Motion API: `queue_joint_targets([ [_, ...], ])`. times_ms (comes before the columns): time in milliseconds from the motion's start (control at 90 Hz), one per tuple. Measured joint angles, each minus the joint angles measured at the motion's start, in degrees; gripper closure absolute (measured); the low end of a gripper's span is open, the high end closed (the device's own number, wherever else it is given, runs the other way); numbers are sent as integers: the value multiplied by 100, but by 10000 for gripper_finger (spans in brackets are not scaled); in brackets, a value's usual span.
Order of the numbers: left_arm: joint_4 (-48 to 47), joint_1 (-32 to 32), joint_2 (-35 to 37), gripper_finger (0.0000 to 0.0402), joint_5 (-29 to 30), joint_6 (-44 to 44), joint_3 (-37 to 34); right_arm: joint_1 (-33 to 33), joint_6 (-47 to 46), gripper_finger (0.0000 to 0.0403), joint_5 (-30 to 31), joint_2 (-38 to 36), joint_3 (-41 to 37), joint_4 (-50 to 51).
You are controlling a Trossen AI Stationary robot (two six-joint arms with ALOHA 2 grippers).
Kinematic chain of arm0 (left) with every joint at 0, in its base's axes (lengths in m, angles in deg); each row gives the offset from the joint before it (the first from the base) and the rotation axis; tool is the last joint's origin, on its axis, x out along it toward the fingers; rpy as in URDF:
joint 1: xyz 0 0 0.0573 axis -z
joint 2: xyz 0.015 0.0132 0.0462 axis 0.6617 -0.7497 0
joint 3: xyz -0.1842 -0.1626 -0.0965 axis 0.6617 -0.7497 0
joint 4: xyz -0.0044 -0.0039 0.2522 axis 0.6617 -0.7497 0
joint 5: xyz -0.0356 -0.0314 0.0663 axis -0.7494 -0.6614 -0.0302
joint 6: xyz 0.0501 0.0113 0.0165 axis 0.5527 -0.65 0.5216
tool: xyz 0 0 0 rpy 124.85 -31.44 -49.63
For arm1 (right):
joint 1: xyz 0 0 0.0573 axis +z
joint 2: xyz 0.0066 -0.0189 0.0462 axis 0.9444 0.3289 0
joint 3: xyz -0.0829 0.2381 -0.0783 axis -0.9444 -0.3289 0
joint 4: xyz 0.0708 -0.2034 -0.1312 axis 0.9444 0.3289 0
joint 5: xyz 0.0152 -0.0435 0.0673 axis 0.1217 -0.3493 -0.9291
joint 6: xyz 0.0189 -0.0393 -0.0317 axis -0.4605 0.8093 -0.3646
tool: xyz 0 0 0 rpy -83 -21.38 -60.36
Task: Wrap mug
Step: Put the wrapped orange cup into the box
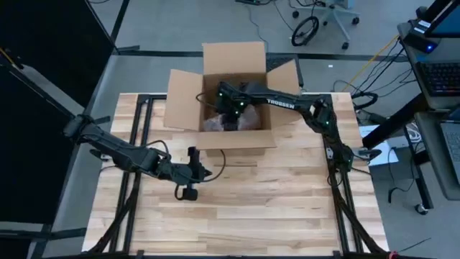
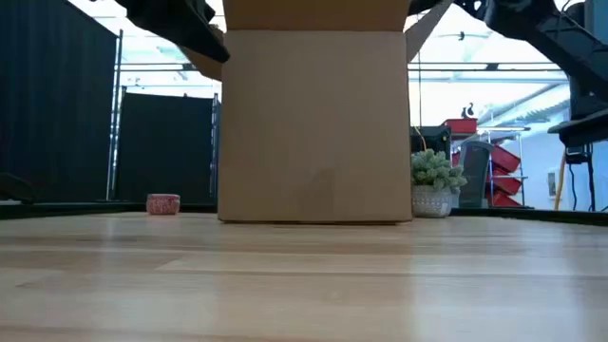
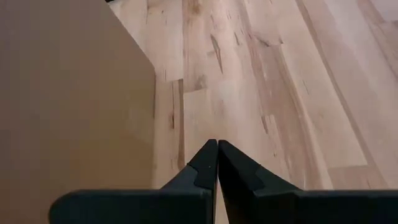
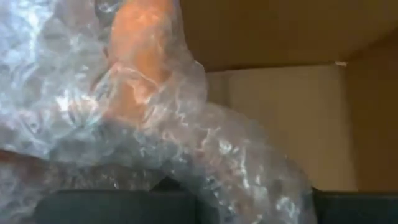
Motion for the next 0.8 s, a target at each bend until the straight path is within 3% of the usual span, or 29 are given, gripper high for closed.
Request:
queue_joint_targets([
  [356, -8, 4, 0, 402, -2, -1, 0, 188, 7, 368, -509, 168, -11, 233],
  [589, -5, 11, 0, 402, -22, -1, 0, 203, 7, 364, -476, 169, -17, 185],
  [800, -5, 12, 0, 402, -22, -7, 0, 205, 22, 303, -453, 180, -28, -75],
])
